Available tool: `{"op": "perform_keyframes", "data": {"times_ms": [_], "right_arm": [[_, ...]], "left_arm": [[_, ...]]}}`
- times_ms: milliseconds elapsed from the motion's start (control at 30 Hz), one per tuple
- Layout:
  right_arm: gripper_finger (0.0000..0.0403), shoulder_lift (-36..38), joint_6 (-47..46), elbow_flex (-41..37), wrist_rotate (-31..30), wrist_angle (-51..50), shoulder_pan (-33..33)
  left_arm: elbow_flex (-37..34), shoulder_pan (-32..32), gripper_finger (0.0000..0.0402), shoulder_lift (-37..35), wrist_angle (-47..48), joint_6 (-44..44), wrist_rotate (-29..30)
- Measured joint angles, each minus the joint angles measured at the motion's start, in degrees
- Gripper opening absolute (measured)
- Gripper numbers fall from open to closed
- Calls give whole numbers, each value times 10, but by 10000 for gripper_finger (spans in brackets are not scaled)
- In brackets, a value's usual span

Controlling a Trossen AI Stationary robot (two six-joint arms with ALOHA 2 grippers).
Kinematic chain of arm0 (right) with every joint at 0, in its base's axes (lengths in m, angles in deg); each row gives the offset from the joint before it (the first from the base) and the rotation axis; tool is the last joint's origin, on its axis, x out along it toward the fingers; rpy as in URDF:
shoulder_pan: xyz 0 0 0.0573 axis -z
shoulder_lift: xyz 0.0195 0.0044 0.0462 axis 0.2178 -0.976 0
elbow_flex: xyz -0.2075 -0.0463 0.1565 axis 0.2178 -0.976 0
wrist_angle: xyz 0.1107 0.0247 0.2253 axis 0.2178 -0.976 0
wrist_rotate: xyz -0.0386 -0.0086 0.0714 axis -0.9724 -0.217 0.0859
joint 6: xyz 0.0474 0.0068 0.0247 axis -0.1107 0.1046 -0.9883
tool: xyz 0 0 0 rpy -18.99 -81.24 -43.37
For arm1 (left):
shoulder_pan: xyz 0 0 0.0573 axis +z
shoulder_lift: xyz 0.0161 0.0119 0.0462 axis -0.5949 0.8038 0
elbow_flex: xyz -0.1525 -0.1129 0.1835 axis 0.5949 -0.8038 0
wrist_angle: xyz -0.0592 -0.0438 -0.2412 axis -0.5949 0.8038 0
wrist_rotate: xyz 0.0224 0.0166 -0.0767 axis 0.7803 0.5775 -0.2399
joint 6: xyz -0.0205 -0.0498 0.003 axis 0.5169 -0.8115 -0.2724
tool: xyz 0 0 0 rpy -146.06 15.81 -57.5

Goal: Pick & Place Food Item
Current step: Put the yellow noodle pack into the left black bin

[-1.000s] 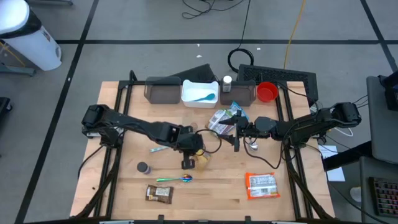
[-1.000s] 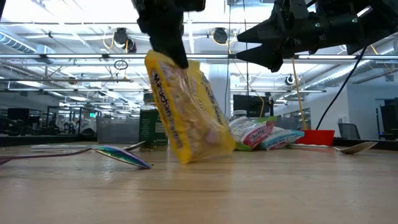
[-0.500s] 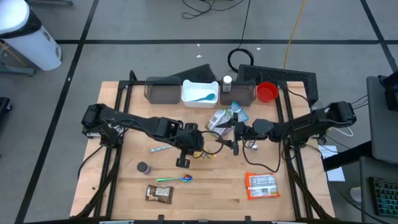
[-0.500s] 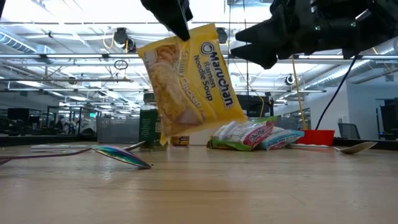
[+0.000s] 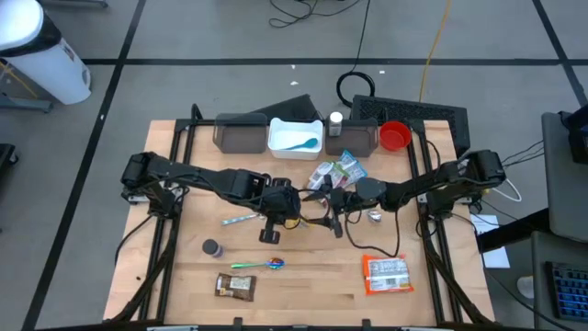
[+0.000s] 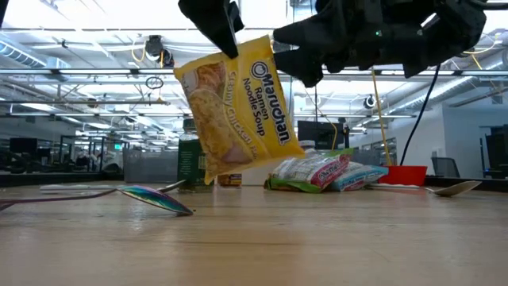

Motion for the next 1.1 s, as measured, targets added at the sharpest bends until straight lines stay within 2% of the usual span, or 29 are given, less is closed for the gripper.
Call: {"op": "perform_keyframes", "data": {"times_ms": [767, 1100], "right_arm": [[293, -10, -31, 7, -2, -3, 0], [293, -10, -30, 7, -5, 18, 0]], "left_arm": [[1, 5, 0, -17, -18, -12, 14], [12, 20, 0, -32, -10, -32, -14]]}}
